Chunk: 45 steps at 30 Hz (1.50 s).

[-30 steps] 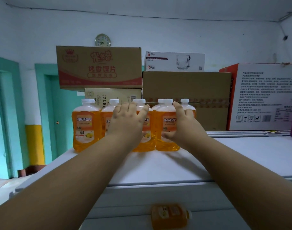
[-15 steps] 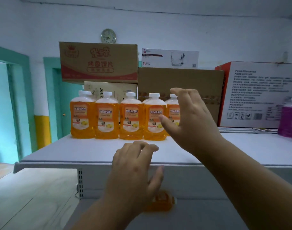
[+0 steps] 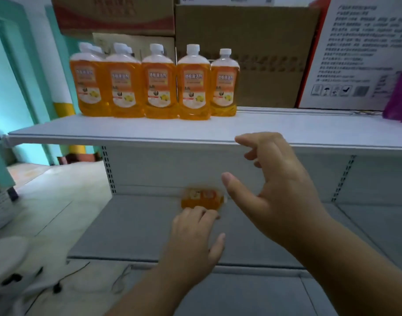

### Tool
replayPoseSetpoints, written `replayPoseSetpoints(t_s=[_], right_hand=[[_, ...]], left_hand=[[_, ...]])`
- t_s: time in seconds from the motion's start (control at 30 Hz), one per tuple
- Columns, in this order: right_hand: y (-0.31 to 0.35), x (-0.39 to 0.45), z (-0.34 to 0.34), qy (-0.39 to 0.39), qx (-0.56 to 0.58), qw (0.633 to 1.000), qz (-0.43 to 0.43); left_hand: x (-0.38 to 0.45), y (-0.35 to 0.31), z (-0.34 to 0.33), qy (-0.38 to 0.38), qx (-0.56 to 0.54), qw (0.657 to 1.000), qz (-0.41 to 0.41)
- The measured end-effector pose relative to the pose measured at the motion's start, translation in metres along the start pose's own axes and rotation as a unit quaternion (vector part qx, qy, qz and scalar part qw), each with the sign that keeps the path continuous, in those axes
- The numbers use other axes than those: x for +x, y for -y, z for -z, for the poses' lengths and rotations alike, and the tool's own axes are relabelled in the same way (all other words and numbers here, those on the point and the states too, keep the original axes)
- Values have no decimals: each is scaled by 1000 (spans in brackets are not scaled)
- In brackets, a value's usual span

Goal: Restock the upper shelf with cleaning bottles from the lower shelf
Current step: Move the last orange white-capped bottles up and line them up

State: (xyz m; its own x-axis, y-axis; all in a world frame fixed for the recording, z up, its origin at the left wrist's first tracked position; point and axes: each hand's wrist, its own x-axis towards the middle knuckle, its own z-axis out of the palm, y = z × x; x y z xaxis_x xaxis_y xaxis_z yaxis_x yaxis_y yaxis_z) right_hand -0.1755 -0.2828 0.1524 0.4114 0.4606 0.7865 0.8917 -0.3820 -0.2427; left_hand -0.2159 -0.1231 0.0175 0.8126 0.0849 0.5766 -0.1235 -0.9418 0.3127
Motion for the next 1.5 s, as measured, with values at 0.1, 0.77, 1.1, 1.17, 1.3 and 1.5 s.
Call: replayPoseSetpoints(t_s=[0.1,0.77,1.1,1.17,1.3,1.5], right_hand=[[-12,-17,-10,3,-4,1000,-14],[-95,-39,-109,65,-83,957,-270],[-105,-50,-119,72,-44,956,-282],[-108,-56,-117,71,-30,951,-299],[-103,-64,-113,90,94,920,-369],[-75,-78,-88,59,412,843,-340]], left_hand=[[12,17,-22,55,15,998,12],[141,168,-151,221,212,947,98],[99,140,-141,191,42,953,231],[74,120,-128,123,-12,967,222],[39,64,-93,22,-151,964,220],[-16,-26,-46,-85,-173,961,199]])
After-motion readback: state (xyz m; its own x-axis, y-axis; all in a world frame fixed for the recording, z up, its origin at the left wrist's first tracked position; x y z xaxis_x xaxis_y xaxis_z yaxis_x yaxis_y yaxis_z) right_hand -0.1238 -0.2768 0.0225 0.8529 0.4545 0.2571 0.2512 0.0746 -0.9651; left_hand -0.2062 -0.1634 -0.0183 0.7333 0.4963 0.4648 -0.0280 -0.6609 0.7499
